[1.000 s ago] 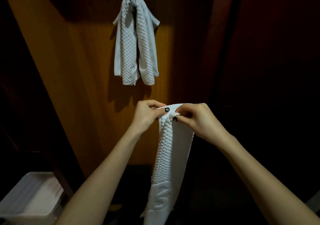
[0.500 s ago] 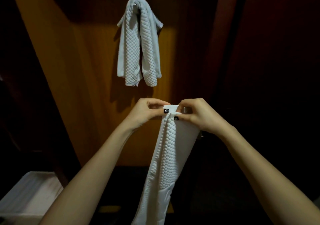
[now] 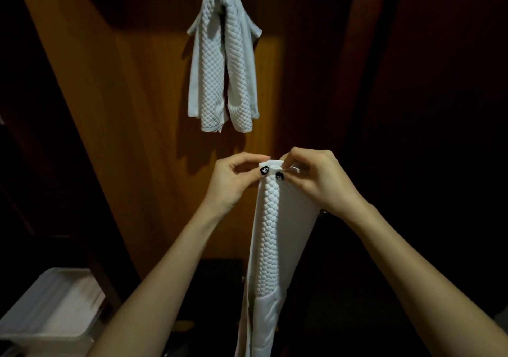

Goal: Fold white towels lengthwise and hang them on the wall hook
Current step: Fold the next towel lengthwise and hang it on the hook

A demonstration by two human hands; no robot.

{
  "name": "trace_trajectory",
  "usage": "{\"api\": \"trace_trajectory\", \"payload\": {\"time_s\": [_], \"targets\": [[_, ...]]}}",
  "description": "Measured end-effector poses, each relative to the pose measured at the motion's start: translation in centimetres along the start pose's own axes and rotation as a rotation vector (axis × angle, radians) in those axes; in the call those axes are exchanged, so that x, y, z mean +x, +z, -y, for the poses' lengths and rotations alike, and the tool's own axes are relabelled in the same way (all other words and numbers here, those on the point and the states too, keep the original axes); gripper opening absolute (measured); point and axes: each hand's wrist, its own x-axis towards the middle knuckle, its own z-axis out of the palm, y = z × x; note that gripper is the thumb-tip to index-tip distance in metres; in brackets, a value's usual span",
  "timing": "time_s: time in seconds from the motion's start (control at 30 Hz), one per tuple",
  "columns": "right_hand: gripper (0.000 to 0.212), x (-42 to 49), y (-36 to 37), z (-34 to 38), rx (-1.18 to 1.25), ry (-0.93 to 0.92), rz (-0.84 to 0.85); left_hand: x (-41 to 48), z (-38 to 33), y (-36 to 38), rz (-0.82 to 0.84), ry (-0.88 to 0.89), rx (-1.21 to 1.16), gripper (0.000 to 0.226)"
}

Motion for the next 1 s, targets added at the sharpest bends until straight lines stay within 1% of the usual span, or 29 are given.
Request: {"api": "trace_trajectory", "payload": {"time_s": [0.13,0.23,0.27,0.4,0.47,0.53,0.57,0.6,0.63,0.7,0.73,0.77,0.8,0.83,0.9,1.0], "targets": [[0.008,-0.2,-0.1,-0.2,-0.055,0.015,-0.009,-0.1,0.1,0.5,0.005,0.044,0.081,0.019],[0.007,-0.2,0.1,-0.4,-0.106,0.061,-0.051,-0.2,0.5,0.9,0.006,0.042,0.086,0.021],[0.008,-0.1,0.2,-0.5,-0.111,0.080,-0.066,-0.3,0.7,1.0,0.023,0.039,0.090,0.026],[0.010,0.7,0.0,-0.3,-0.112,0.125,-0.112,-0.6,1.6,1.8,0.072,-0.016,0.019,0.056],[0.011,1.3,0.1,0.1,-0.127,0.115,-0.107,-0.4,1.9,2.0,0.024,0.010,0.009,0.057],[0.015,2.0,-0.2,0.2,-0.169,0.107,-0.094,0.3,1.9,2.1,-0.037,0.026,-0.033,0.052],[0.021,2.4,-0.5,0.0,-0.189,0.106,-0.101,0.7,1.8,2.0,-0.052,0.018,-0.069,0.050],[0.032,2.7,-0.9,-0.4,-0.191,0.108,-0.124,1.1,1.8,1.8,-0.057,0.014,-0.097,0.048],[0.047,2.7,-1.3,-1.0,-0.153,0.116,-0.152,1.5,1.7,1.5,-0.061,0.015,-0.115,0.046],[0.080,1.8,-1.8,-2.2,0.065,0.155,-0.178,2.1,1.4,0.8,-0.081,0.027,-0.137,0.044],[0.089,1.1,-1.5,-2.6,0.198,0.165,-0.168,2.4,1.3,0.5,-0.099,0.036,-0.147,0.043],[0.092,0.3,-0.9,-3.0,0.306,0.149,-0.143,2.8,1.1,0.2,-0.119,0.047,-0.159,0.041],[0.091,-0.5,-0.1,-3.3,0.359,0.108,-0.116,3.1,1.0,0.0,-0.135,0.058,-0.170,0.040],[0.088,-1.1,0.7,-3.6,0.353,0.056,-0.105,3.5,0.9,-0.1,-0.145,0.066,-0.181,0.037],[0.076,-1.9,2.0,-4.0,0.276,-0.035,-0.117,4.2,0.7,-0.3,-0.155,0.078,-0.203,0.033],[0.056,-1.5,2.4,-4.3,0.263,-0.073,-0.099,5.2,0.1,-0.5,-0.175,0.092,-0.197,0.034]]}}
